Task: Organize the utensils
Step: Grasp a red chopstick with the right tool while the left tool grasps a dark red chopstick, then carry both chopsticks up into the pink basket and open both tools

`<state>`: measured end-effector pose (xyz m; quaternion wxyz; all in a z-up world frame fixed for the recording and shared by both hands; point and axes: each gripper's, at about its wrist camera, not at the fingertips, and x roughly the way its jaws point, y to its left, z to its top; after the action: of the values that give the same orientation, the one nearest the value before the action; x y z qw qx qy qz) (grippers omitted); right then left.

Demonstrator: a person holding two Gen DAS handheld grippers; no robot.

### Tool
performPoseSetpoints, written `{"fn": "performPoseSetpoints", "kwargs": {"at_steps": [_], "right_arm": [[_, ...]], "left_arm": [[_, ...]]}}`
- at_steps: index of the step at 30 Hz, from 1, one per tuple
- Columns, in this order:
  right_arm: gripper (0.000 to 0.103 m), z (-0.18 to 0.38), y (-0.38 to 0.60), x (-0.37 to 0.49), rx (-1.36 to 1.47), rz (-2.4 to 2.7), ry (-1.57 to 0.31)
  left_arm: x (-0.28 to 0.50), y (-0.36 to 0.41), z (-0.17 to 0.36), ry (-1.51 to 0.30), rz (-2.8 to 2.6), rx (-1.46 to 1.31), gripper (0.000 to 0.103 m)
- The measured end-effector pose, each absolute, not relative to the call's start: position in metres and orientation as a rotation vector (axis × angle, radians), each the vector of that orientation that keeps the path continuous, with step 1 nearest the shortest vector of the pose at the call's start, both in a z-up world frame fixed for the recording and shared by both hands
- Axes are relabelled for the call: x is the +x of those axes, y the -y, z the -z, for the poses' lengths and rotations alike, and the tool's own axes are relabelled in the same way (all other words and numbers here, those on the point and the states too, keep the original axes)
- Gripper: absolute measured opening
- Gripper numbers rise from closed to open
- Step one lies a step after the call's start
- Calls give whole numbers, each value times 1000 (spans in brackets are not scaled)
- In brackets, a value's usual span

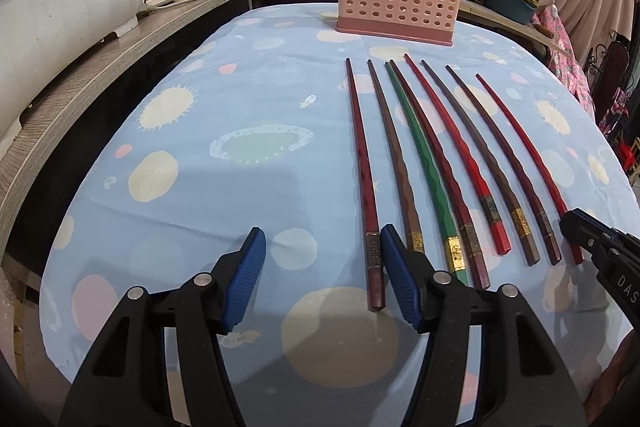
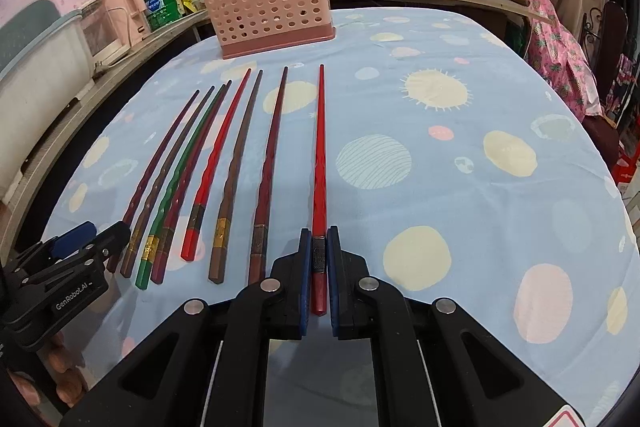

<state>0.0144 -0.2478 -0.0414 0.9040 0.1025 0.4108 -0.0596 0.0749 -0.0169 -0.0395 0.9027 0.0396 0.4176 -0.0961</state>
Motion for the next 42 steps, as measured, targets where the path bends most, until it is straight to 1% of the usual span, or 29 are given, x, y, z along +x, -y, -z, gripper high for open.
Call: {"fn": "performPoseSetpoints", "kwargs": {"at_steps": [4, 10, 12, 13, 15, 17, 24, 32, 37, 42], "right_arm": [[6, 42, 249, 15, 218, 120, -848], [6, 42, 249, 15, 221, 119, -848], [6, 42, 249, 15, 222, 118, -849], [6, 42, 249, 15, 221, 119, -849], [6, 41, 249, 15, 222, 118, -849], [6, 41, 249, 15, 221, 118, -849], [6, 42, 249, 15, 227, 116, -850], [6, 37, 254, 14, 245, 119, -850], [6, 23, 264, 11, 268, 124, -826], [7, 0, 270, 11, 267, 127, -781]], "left_arm": [[74, 17, 40, -859, 193, 80, 53], [75, 14, 39, -861, 191, 76, 42], [76, 12, 38, -864, 191, 73, 34], [76, 11, 38, -866, 192, 69, 32], [78, 8, 37, -871, 198, 60, 17], [80, 6, 37, -879, 204, 50, 12], [83, 2, 36, -899, 217, 37, 7], [87, -6, 29, -921, 225, -16, 7], [89, -10, 12, -910, 243, -35, 7], [91, -15, -16, -860, 239, -64, 7]]}}
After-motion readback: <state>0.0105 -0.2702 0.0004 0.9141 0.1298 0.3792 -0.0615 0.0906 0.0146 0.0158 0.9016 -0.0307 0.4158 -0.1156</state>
